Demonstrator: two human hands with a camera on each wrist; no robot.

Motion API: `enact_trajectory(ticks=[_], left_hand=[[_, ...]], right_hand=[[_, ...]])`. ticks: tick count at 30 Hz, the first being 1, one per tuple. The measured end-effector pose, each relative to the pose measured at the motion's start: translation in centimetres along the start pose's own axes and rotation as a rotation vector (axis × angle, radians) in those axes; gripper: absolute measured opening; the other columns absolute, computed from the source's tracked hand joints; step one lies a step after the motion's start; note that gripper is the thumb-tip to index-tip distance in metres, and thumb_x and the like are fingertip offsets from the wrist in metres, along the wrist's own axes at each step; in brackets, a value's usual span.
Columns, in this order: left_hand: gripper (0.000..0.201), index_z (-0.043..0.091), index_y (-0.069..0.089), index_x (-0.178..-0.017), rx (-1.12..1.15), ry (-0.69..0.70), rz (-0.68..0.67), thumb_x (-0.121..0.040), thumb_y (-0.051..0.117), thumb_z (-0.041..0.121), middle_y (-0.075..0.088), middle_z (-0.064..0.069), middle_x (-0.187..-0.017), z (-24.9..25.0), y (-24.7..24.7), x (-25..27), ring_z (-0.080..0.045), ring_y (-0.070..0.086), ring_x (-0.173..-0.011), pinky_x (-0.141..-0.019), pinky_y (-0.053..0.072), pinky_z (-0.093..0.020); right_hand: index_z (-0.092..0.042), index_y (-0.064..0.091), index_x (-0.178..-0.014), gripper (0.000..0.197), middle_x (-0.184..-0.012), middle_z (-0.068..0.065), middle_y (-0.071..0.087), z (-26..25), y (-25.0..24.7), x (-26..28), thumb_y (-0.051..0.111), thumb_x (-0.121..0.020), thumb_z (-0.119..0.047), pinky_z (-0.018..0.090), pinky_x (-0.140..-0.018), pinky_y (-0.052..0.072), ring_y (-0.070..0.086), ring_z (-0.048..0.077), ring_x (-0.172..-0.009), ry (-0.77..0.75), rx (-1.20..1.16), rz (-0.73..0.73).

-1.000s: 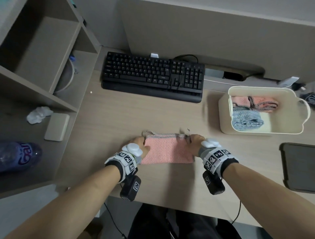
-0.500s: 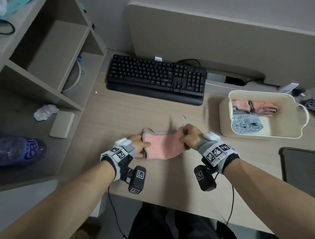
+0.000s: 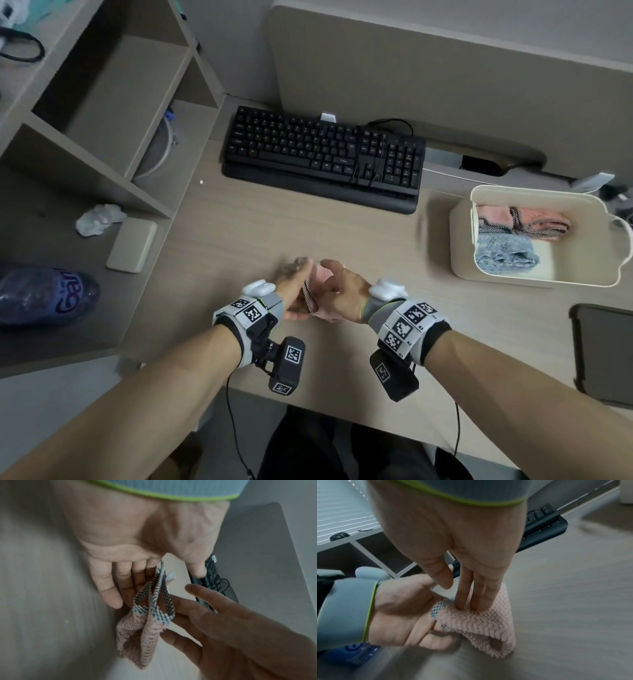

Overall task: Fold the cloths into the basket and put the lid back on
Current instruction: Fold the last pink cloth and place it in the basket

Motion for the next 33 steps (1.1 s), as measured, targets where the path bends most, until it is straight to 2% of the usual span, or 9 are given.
enact_trajectory(ticks=[4, 9, 13, 18, 23, 27, 29, 31, 33], left_hand=[[0.045, 0.017, 0.063, -0.110, -0.125, 0.017, 0.052, -0.070, 0.074, 0.034, 0.070, -0.008, -0.108, -1.2, -1.7, -1.2, -0.025, 0.067, -0.100, -0.083, 0.059, -0.045], [0.037, 0.008, 0.059, -0.117, -0.099, 0.001, 0.085, -0.080, 0.065, 0.008, 0.067, -0.012, -0.113, -0.7, -2.6, -1.4, -0.030, 0.063, -0.108, -0.097, 0.050, -0.049], [0.045, 0.010, 0.062, -0.113, -0.022, 0.063, 0.058, -0.069, 0.071, 0.008, 0.069, -0.011, -0.110, 0.5, -2.2, -1.5, -0.030, 0.064, -0.106, -0.098, 0.048, -0.048], [0.030, 0.007, 0.061, -0.106, 0.003, 0.194, -0.011, -0.081, 0.055, -0.009, 0.065, -0.017, -0.107, 4.0, -0.2, 0.6, -0.032, 0.062, -0.103, -0.094, 0.050, -0.043], [0.033, 0.004, 0.055, -0.111, 0.002, 0.240, -0.053, -0.083, 0.054, -0.014, 0.062, -0.018, -0.118, 6.2, 0.5, 1.5, -0.034, 0.058, -0.114, -0.100, 0.046, -0.049], [0.037, -0.003, 0.053, -0.124, -0.029, 0.313, -0.043, -0.087, 0.053, -0.010, 0.059, -0.021, -0.127, 8.7, 1.3, 2.3, -0.034, 0.057, -0.116, -0.101, 0.046, -0.044], [0.035, -0.001, 0.053, -0.123, -0.078, 0.334, -0.058, -0.088, 0.055, -0.006, 0.061, -0.021, -0.123, 9.6, 2.2, 2.9, -0.032, 0.061, -0.107, -0.093, 0.051, -0.041], [0.032, 0.005, 0.053, -0.121, -0.106, 0.322, -0.122, -0.090, 0.055, -0.001, 0.065, -0.019, -0.108, 10.2, 3.6, 3.7, -0.029, 0.066, -0.083, -0.065, 0.059, -0.034], [0.029, 0.010, 0.052, -0.118, -0.106, 0.316, -0.189, -0.090, 0.056, 0.002, 0.066, -0.016, -0.091, 11.0, 5.1, 4.5, -0.022, 0.065, -0.059, -0.044, 0.052, -0.025]], right_hand=[[-0.021, 0.042, -0.139, 0.060, -0.116, 0.006, 0.071, 0.9, -0.7, -0.7, 0.047, -0.080, -0.016, 0.032, -0.097, 0.049, 0.063, 0.026, -0.113, 0.014, -0.034, 0.049], [-0.019, 0.052, -0.127, 0.037, -0.112, 0.008, 0.067, 4.7, -2.8, -1.0, 0.055, -0.090, -0.018, 0.035, -0.085, 0.053, 0.064, 0.030, -0.100, 0.193, -0.043, 0.125], [-0.014, 0.061, -0.117, 0.029, -0.106, 0.013, 0.070, 6.3, -2.9, -1.0, 0.064, -0.089, -0.021, 0.032, -0.082, 0.054, 0.067, 0.028, -0.092, 0.257, -0.187, 0.088], [-0.012, 0.065, -0.093, 0.012, -0.101, 0.018, 0.069, 5.9, -1.9, -1.0, 0.067, -0.090, -0.024, 0.051, -0.092, 0.056, 0.068, 0.037, -0.092, 0.266, -0.526, 0.059], [0.003, 0.061, -0.114, 0.031, -0.103, 0.024, 0.066, 4.4, -3.0, 0.0, 0.064, -0.092, -0.019, 0.050, -0.084, 0.057, 0.066, 0.037, -0.089, 0.246, -0.769, 0.036], [-0.005, 0.059, -0.112, 0.022, -0.102, 0.017, 0.066, 4.0, -5.6, 1.2, 0.058, -0.091, -0.001, 0.042, -0.075, 0.056, 0.066, 0.033, -0.085, 0.171, -0.873, 0.089], [-0.009, 0.058, -0.102, 0.015, -0.090, 0.014, 0.066, 4.4, -7.0, 1.9, 0.057, -0.091, 0.002, 0.042, -0.070, 0.057, 0.066, 0.030, -0.076, 0.148, -0.882, 0.133], [-0.012, 0.054, -0.093, 0.013, -0.078, 0.012, 0.062, 4.8, -8.5, 2.8, 0.057, -0.091, 0.001, 0.037, -0.060, 0.056, 0.062, 0.025, -0.063, 0.123, -0.886, 0.170], [-0.014, 0.052, -0.091, 0.015, -0.070, 0.010, 0.062, 5.3, -10.1, 3.7, 0.056, -0.092, 0.001, 0.034, -0.053, 0.055, 0.060, 0.022, -0.055, 0.082, -0.904, 0.191]])
Point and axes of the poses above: each hand's wrist, its own x-axis away from the middle knuckle, its own y-axis out of the palm, z = x × y, the point moved 10 cm from there along -x, towards the middle knuckle
